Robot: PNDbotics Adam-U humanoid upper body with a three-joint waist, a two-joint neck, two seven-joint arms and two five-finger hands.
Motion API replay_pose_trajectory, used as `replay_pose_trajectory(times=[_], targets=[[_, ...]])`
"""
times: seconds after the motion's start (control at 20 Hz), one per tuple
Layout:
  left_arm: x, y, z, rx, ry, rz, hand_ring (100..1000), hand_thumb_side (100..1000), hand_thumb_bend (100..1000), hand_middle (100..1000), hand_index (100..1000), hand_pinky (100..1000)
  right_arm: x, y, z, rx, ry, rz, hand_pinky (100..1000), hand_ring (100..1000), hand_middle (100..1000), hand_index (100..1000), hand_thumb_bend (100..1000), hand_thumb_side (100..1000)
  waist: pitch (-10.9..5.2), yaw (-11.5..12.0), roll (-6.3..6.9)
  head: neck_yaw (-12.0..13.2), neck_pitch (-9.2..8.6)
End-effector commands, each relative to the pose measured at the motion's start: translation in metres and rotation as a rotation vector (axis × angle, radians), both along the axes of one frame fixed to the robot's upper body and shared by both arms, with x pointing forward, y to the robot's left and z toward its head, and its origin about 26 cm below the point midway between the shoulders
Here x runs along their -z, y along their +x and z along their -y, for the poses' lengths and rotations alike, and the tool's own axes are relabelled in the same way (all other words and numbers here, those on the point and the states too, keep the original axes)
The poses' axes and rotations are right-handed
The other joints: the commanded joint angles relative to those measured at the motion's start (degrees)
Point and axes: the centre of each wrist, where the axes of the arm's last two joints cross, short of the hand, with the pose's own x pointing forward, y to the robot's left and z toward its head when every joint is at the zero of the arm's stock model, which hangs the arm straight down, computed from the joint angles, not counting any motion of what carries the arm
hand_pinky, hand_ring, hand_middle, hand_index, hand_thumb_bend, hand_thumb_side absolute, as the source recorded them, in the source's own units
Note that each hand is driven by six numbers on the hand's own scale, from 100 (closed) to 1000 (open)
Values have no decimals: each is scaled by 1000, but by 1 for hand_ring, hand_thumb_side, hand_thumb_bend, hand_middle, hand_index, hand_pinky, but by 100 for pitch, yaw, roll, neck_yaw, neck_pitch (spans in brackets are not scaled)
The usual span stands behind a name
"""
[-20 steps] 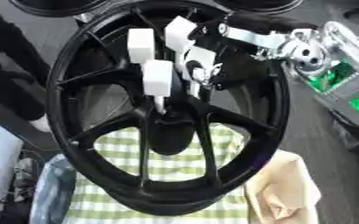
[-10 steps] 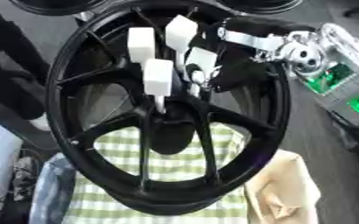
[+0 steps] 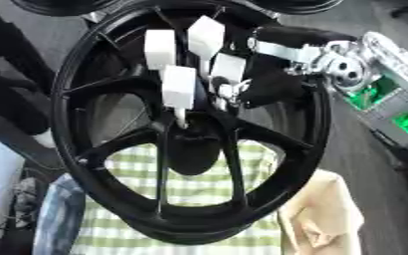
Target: Pull the pin out of the wheel hub.
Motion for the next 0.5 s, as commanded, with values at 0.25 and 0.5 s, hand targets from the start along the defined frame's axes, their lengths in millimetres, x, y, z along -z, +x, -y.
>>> replay_pose_trajectory(times=[0.25,0.5], targets=[[-8,1,1,19,10,25,823,784,237,726,742,808,-6,2,6,21,-19,25,856,747,682,878,149,676,-50,-4,15,-10,32],[-9,1,2,21,10,26,824,785,234,726,742,809,-5,2,4,15,-5,-5,835,712,586,821,102,647,-36,5,21,-19,32]])
